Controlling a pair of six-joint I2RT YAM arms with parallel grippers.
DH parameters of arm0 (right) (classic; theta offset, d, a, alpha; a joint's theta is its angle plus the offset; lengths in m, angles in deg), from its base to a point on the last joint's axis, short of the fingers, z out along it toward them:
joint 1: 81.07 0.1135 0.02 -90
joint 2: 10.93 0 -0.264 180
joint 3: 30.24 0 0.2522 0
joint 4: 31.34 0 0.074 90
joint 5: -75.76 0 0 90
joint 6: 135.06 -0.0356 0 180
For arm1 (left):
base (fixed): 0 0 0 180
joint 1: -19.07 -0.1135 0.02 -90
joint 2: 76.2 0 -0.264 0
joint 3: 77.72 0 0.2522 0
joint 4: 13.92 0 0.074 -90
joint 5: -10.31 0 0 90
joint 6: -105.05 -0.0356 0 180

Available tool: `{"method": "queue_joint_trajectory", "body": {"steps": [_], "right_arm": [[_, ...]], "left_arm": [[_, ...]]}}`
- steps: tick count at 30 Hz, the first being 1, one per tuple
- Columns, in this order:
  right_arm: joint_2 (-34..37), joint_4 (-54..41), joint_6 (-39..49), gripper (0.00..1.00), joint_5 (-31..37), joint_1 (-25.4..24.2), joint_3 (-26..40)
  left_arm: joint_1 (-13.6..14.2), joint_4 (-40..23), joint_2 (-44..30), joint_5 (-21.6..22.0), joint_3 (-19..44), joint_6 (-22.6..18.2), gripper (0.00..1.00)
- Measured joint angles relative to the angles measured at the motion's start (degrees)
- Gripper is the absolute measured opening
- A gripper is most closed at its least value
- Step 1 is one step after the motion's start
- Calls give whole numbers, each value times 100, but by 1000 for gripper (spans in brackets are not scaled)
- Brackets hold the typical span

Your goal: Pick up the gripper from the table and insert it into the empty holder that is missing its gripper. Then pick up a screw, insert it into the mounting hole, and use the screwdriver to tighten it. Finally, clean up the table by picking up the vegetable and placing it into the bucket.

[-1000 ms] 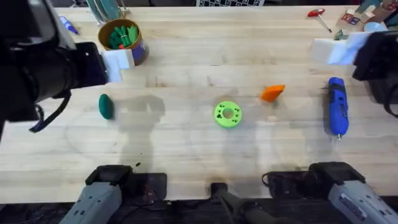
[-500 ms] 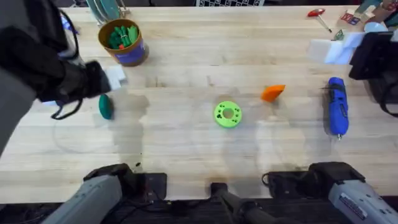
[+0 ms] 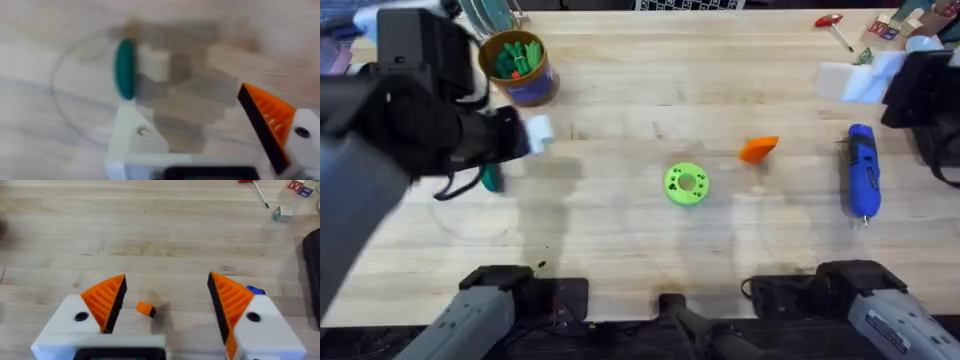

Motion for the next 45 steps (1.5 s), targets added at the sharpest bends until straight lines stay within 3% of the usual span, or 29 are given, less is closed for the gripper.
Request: {"method": "queue_joint_trajectory", "body": {"steps": [5, 9, 11, 14, 17, 27, 30, 33, 38, 42, 45], "right_arm": [[0, -2, 1, 991, 0, 0, 0], [0, -1, 1, 991, 0, 0, 0], [0, -2, 0, 991, 0, -2, 0], [0, -2, 0, 991, 0, 0, 0], [0, -2, 0, 992, 0, 0, 0], [0, -2, 0, 991, 0, 0, 0], [0, -2, 0, 991, 0, -2, 0], [0, -2, 0, 991, 0, -2, 0], [0, -2, 1, 991, 0, -1, 0], [0, -2, 0, 991, 0, -1, 0], [0, -2, 1, 992, 0, -1, 0]], "left_arm": [[1564, 437, 1146, -50, 0, 155, 900], [2724, 1418, 1716, -86, 2, 213, 901], [3165, 1914, 1823, -92, 2, 237, 902], [3560, 2485, 1811, -100, 2, 250, 902], [3680, 2549, 1789, -107, 2, 261, 904], [3680, 2189, 1707, -476, 2, 690, 904], [3682, 2496, 1566, -516, -2, 633, 904], [3702, 3244, 1485, -547, -102, 275, 904], [3702, 4538, 2111, -759, -1123, -563, 904], [3702, 5593, 3051, -928, -2396, -854, 906], [3702, 5955, 3751, -1076, -3230, -952, 906]]}}
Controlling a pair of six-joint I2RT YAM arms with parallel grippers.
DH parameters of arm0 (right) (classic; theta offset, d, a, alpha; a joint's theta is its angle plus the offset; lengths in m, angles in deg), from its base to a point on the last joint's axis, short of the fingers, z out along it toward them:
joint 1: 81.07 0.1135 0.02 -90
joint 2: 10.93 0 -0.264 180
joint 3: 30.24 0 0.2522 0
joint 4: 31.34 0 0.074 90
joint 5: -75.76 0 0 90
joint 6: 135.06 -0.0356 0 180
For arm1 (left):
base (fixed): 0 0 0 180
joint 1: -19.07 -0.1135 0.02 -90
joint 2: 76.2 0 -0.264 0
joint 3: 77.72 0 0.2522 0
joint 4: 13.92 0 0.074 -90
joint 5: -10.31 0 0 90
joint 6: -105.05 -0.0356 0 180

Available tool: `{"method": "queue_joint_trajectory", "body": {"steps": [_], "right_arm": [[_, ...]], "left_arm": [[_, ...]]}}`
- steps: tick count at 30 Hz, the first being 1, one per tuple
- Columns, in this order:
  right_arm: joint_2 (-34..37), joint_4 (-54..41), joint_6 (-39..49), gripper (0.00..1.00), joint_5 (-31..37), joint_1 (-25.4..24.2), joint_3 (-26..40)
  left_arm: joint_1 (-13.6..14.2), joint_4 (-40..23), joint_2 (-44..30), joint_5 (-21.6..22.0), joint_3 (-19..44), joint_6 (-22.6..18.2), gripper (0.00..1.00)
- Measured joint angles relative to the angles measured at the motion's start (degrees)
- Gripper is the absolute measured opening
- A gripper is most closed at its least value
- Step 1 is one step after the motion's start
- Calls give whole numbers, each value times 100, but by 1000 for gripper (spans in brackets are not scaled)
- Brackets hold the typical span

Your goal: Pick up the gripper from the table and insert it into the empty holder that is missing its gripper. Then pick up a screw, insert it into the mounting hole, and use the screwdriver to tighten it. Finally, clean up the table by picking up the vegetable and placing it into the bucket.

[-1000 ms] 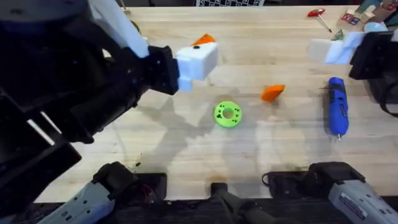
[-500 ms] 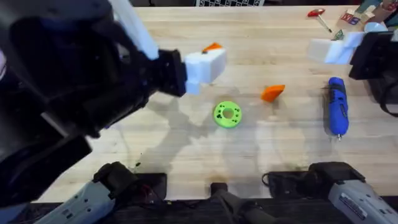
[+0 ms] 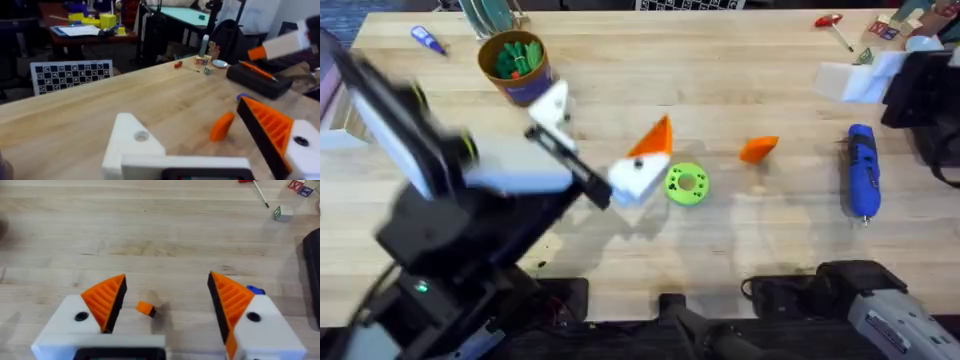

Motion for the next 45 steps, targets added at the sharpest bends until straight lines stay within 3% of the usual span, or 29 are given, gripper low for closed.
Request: {"method": "queue_joint_trajectory", "body": {"steps": [4, 10, 16, 21, 26, 45], "right_arm": [[0, 0, -1, 991, 0, -1, 0], [0, 0, -1, 991, 0, -1, 0], [0, 0, 0, 991, 0, 1, 0], [0, 0, -1, 991, 0, 1, 0], [0, 0, -1, 991, 0, 1, 0], [0, 0, 1, 991, 0, 1, 0]], "left_arm": [[-2, 49, 920, -216, -843, -71, 907], [-130, 75, 2011, -454, -1455, -108, 909], [-560, -86, 2092, -909, -1504, -200, 909], [-1124, -973, 2090, -1552, -1504, -238, 909], [-1466, -1033, 2092, -1800, -1513, -239, 909], [-1488, -1030, 2091, -1923, -1513, -240, 909]]}}
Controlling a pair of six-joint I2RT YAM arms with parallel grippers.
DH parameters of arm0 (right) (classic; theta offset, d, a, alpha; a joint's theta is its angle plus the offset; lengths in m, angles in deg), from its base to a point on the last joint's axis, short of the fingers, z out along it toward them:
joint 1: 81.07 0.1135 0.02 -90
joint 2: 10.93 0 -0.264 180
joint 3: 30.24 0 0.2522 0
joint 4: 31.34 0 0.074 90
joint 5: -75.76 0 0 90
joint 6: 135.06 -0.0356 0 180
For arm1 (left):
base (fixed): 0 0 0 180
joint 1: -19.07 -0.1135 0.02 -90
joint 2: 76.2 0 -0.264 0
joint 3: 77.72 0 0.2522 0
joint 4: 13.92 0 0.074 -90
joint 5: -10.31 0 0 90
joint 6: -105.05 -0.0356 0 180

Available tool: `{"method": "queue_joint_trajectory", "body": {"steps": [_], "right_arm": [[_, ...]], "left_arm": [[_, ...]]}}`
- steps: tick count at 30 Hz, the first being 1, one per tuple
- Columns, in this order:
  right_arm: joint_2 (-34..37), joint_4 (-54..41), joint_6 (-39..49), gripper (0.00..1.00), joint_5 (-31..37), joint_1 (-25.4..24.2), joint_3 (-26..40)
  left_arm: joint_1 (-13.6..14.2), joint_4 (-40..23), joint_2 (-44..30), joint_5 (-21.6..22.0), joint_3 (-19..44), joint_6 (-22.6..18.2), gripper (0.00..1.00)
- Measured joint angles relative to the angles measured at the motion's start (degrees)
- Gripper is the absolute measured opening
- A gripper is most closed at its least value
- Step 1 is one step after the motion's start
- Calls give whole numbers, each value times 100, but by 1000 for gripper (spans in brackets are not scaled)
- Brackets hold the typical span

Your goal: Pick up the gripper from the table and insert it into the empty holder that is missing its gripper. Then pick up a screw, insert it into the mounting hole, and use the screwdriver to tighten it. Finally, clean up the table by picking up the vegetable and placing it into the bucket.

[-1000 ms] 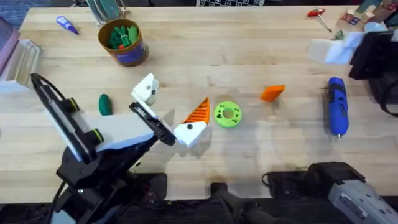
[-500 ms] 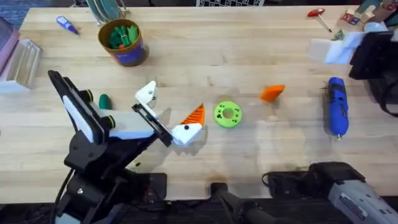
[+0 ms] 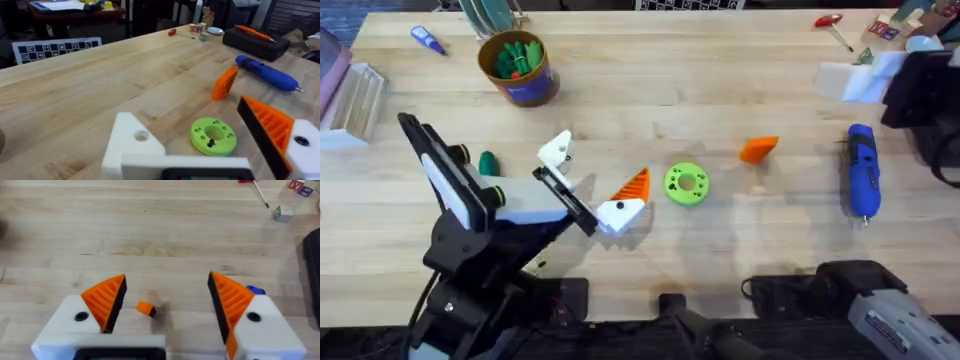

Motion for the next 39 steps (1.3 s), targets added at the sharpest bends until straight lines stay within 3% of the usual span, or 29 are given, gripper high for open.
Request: {"method": "queue_joint_trajectory", "body": {"steps": [15, 22, 26, 32, 39], "right_arm": [[0, -134, -73, 992, -64, -2, 0], [405, -509, 129, 991, -618, 71, 63], [1128, -1097, 545, 991, -778, 547, 140], [2117, -1596, 1590, 991, 34, 1522, 205], [2846, -1216, 2501, 992, 802, 1826, 228]], "left_arm": [[0, 1, -1, -123, 0, 0, 909], [0, 6, 1, -751, 0, 2, 909], [0, 2, 0, -1197, 0, 1, 909], [0, -5, 0, -1576, 0, 2, 910], [0, -27, -1, -1662, 0, 2, 909]]}}
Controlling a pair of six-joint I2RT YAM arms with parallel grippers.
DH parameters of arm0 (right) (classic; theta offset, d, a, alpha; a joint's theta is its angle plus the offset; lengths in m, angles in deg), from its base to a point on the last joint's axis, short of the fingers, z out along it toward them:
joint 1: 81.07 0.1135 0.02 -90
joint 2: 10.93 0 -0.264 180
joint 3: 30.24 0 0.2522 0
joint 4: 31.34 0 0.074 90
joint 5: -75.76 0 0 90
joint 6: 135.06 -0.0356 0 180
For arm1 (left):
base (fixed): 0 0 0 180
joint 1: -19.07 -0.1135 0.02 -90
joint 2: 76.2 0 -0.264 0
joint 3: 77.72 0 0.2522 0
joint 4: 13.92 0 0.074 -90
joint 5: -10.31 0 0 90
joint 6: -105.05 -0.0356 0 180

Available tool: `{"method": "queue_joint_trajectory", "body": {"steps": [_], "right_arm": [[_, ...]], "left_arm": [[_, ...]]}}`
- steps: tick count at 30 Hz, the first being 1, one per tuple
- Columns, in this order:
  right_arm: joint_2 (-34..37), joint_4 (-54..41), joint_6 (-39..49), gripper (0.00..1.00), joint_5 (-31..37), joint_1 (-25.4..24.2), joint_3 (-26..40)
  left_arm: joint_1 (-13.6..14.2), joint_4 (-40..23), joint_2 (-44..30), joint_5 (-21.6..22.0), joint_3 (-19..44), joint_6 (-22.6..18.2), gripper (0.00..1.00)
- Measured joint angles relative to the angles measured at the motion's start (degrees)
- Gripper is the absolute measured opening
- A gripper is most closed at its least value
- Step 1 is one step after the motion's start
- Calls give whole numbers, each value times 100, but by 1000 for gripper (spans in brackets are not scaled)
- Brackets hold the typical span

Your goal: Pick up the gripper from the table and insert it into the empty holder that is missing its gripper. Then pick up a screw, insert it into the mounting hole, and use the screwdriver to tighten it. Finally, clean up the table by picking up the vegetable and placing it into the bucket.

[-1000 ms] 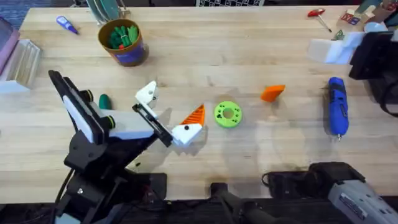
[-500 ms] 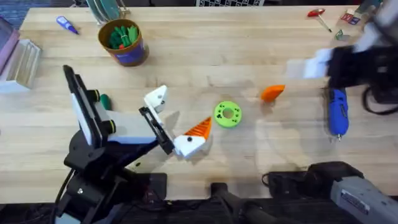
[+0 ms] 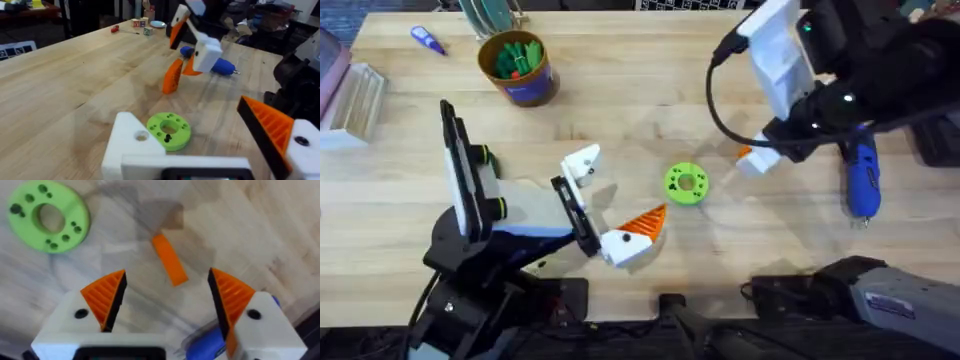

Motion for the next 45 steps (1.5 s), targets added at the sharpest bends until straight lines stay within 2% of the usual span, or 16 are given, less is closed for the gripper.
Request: {"method": "queue_joint_trajectory", "body": {"steps": [2, 5, 10, 13, 17, 24, 28, 29, 30, 31, 37, 43, 45], "right_arm": [[192, 164, 169, 989, 90, -1, 21], [457, 195, 403, 921, 160, -6, 45], [784, 225, 656, 892, 217, -36, 45], [826, 232, 701, 849, 219, -72, 45], [826, 193, 750, 744, 220, -218, 45], [826, 217, 764, 653, 215, -388, 45], [824, 217, 761, 456, 212, -388, 45], [825, 219, 769, 149, 98, -388, 47], [823, 217, 754, 50, 48, -388, 61], [823, 225, 763, 19, 13, -386, 68], [658, 184, 762, 12, -56, -388, 70], [-469, -194, 687, 10, -173, -453, 284], [-966, -189, 575, 10, -601, -632, 338]], "left_arm": [[0, -2, 2, -19, 0, 0, 909], [0, -4, 0, -51, 0, 0, 909], [0, -7, 0, -73, 0, 0, 909], [0, -7, 0, -75, 0, 0, 909], [0, -9, 2, -75, 0, 0, 909], [0, -9, 0, -75, 0, 0, 909], [0, -9, 0, -75, 0, 0, 909], [0, -9, 0, -75, 0, 0, 909], [0, -9, 0, -75, 0, 0, 909], [0, -9, 2, -75, 0, 0, 909], [0, -9, 1, -75, 0, 0, 909], [0, -9, 2, -77, 0, 0, 908], [0, -9, 0, -78, 0, 0, 909]]}}
